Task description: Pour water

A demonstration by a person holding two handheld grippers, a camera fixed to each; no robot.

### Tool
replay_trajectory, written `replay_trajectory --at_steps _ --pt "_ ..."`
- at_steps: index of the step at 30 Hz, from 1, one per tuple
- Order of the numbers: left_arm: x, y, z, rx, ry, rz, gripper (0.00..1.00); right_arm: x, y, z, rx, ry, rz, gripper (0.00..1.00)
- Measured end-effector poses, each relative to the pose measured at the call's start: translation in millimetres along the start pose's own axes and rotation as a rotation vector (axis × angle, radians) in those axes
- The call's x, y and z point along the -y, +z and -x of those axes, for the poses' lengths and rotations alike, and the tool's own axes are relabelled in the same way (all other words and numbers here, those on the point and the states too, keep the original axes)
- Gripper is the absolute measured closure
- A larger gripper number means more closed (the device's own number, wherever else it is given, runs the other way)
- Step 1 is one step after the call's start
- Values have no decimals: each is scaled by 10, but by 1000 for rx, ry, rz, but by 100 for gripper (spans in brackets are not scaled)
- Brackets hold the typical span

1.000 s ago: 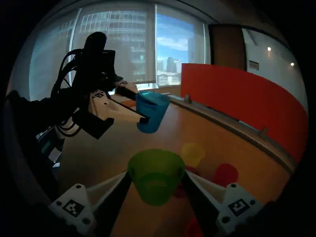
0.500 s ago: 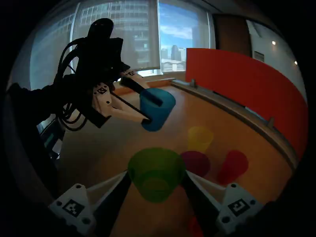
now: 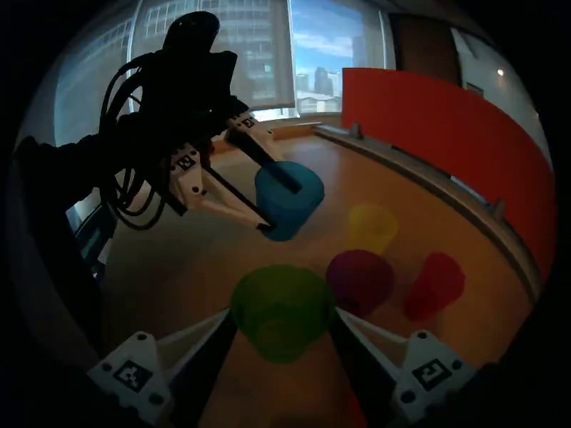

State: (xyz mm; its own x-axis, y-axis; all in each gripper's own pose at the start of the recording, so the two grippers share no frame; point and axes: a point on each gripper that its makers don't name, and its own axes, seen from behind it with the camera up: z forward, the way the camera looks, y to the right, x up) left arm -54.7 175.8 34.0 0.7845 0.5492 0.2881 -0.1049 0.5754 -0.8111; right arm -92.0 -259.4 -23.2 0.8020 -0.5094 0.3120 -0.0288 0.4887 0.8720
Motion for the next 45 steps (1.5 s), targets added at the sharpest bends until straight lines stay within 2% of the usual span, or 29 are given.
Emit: replay_trajectory --at_steps 6,18,36,45 --pt "-11 113 79 35 12 12 18 6 34 51 15 -12 -3 10" --pt "-31 273 209 65 20 22 18 -15 113 135 29 -7 -6 10" --pt "-93 475 282 74 16 45 18 -27 161 176 37 -3 -8 10" --pt "-120 527 338 80 9 55 18 -16 186 201 41 -1 -11 10"
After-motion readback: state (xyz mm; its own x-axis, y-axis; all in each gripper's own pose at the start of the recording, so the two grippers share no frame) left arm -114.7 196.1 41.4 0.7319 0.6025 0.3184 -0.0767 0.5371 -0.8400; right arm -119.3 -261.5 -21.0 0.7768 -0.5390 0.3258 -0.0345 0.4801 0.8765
